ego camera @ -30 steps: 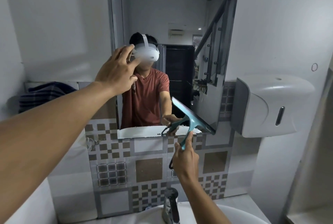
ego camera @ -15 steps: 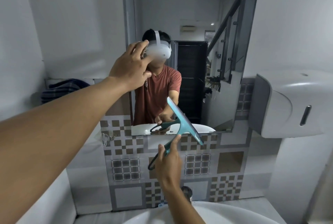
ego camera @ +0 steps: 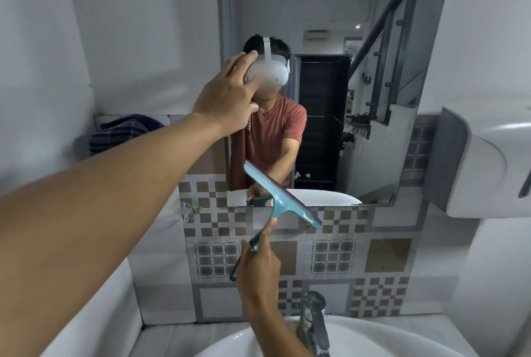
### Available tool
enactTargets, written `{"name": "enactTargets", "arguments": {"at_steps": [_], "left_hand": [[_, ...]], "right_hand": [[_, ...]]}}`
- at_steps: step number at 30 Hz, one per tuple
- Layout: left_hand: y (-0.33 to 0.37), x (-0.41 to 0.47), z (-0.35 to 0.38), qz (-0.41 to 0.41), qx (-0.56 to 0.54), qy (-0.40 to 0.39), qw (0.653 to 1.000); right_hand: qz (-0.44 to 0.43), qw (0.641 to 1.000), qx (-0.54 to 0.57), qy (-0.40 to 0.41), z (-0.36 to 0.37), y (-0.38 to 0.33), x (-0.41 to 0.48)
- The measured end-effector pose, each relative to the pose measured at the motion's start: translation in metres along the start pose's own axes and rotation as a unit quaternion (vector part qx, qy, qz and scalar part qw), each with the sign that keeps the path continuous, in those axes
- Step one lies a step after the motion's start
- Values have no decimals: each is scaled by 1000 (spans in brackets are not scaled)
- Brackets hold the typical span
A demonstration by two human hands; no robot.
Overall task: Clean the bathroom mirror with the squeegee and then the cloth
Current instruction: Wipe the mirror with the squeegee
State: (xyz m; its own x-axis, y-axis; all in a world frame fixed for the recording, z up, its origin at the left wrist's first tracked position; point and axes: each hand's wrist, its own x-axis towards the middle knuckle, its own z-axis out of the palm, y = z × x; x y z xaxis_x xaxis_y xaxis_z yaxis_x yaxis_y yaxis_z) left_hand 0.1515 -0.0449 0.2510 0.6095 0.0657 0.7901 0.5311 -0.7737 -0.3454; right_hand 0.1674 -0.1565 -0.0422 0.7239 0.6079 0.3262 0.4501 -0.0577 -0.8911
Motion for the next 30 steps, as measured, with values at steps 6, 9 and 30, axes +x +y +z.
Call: {"name": "enactTargets", "arguments": {"at_steps": [6,9,30], "left_hand": [[4,-10,9,-6,-5,18,1000],[5,-12,11,-8,-14,18,1000],[24,-45,20,-23,-32,-18,999]], "right_hand": [[-34,991,-114,-57,-6,-2,-14],[-32,986,-152,-64,-9,2,-16],[-45,958,-256,-122,-75,5,-23]]}}
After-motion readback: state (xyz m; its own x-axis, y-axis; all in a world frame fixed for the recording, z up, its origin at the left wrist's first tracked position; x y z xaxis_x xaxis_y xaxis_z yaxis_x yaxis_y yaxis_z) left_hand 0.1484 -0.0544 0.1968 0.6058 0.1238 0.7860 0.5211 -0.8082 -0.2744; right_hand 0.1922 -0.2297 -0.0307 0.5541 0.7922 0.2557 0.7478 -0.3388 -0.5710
